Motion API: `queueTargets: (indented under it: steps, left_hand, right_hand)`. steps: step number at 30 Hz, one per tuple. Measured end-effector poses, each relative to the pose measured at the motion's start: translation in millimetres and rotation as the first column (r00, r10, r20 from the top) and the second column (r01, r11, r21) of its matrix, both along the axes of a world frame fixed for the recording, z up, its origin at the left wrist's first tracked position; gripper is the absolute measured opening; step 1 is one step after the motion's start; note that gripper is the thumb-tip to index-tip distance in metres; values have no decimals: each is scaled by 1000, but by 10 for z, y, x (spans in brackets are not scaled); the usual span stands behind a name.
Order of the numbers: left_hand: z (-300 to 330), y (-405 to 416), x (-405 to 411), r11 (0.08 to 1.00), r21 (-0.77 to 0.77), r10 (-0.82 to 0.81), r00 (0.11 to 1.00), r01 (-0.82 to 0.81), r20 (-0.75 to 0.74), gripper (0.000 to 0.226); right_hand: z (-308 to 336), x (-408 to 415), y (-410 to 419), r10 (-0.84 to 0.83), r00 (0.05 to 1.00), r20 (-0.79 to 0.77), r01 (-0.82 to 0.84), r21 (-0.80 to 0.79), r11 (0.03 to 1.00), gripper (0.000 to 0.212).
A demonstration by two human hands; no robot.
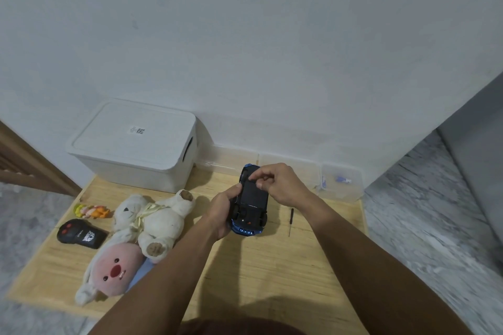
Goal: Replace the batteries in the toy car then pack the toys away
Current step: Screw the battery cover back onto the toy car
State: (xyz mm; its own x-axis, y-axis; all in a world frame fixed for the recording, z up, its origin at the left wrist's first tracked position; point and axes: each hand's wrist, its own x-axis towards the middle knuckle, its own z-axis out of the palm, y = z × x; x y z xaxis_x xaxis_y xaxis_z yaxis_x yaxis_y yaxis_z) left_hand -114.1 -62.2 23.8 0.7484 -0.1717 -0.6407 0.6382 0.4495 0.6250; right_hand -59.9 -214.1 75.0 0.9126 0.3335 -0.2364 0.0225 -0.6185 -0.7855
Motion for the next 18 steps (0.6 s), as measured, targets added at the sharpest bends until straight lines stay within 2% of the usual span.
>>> queueTargets:
  steps: [18]
  left_hand:
    - [-3,37,-8,1000,-29,-4,1000,4,7,46]
  right_hand:
    - [71,-13,51,7,1000,18,-6,-28,1000,25]
